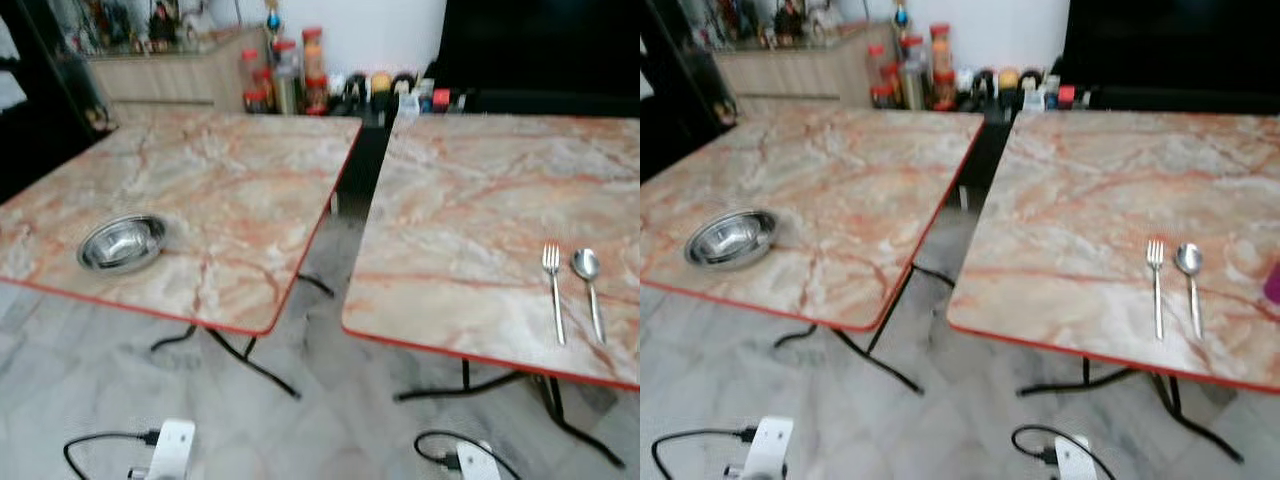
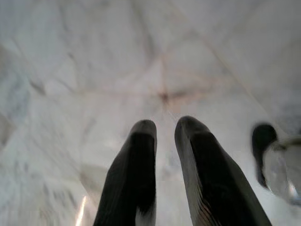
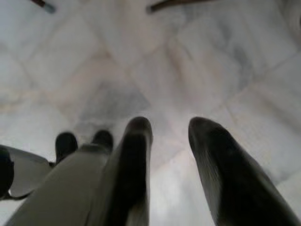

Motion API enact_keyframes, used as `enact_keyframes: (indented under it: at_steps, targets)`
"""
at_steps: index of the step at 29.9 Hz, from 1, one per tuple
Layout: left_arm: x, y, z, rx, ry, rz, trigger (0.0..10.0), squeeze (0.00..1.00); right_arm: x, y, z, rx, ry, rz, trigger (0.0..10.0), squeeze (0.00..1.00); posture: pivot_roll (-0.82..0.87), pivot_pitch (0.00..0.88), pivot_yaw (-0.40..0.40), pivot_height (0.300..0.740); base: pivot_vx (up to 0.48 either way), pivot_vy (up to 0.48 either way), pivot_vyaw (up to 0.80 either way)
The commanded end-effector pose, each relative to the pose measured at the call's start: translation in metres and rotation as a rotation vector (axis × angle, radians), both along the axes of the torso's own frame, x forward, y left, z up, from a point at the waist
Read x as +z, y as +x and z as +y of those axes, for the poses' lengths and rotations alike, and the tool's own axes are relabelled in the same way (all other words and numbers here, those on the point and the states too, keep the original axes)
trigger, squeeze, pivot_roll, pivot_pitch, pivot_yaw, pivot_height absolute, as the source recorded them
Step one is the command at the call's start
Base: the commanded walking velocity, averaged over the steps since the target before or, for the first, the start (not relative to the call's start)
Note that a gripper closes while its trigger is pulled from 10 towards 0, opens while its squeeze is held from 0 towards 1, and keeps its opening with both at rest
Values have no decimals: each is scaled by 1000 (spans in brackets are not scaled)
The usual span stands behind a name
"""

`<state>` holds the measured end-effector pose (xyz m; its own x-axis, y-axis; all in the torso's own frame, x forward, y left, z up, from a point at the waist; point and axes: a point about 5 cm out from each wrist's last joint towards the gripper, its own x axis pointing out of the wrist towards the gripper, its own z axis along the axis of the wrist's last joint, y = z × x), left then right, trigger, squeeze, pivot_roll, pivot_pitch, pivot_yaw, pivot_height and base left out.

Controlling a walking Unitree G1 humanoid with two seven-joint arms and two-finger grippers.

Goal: Setting the table

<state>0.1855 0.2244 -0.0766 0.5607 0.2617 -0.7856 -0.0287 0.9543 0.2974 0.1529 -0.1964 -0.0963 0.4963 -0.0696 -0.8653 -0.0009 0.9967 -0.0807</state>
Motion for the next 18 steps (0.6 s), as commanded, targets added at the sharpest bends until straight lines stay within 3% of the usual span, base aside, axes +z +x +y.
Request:
enact_keyframes:
  at_steps: [1,11,18]
  targets:
    - [0,3,-3,-14,-4,0,10000,0,0,-2,-4,-9,-5,7,10000,0,-47,0,57,740,0,-480,0]
    - [-1,2,-8,-34,-14,6,10000,0,0,-2,-6,-23,-14,6,10000,0,-50,0,50,740,0,-480,0]
    - [-2,1,-11,-51,-33,11,10000,0,0,-2,-6,-17,-21,20,10000,0,-51,0,49,740,0,-480,-732]
